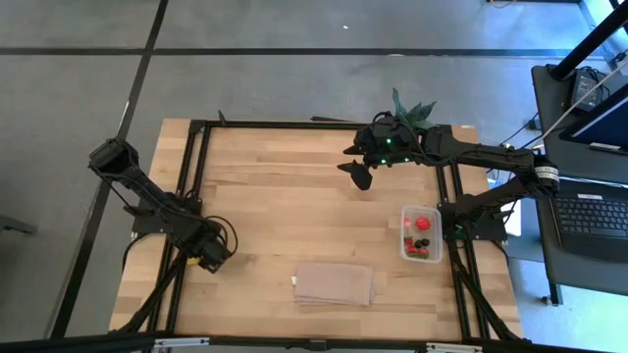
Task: Pick and placing Produce into tupperware
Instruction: Put the yellow lemon into the transparent bin
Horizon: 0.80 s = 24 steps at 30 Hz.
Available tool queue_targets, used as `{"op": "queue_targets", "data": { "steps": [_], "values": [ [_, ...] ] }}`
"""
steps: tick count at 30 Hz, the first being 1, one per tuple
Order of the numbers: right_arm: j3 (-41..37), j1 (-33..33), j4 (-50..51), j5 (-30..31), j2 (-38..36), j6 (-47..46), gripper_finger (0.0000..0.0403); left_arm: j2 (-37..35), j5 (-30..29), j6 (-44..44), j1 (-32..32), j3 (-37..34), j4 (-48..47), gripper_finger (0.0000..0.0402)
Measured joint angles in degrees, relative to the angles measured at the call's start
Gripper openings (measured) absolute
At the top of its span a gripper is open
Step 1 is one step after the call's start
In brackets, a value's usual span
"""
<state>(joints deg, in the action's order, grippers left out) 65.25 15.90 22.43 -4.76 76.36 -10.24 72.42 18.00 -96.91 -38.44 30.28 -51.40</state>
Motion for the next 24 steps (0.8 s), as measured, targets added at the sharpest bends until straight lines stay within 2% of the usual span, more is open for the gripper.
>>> {"op": "queue_targets", "data": {
  "steps": [8, 19, 24],
  "values": [
    [0.00, 0.00, 0.10, 0.01, 0.00, 0.02, 0.0269, 0.00, -0.32, -0.02, -0.02, 0.00, -0.74, 0.0201],
    [0.00, 0.00, 0.14, 0.01, 0.00, 0.02, 0.0269, -0.06, -1.43, 0.03, 0.00, 0.09, -0.66, 0.0201],
    [0.00, 0.00, 0.13, 0.01, 0.00, 0.02, 0.0269, -0.07, -5.85, 2.91, 0.91, 2.76, 0.35, 0.0201]
  ]
}}
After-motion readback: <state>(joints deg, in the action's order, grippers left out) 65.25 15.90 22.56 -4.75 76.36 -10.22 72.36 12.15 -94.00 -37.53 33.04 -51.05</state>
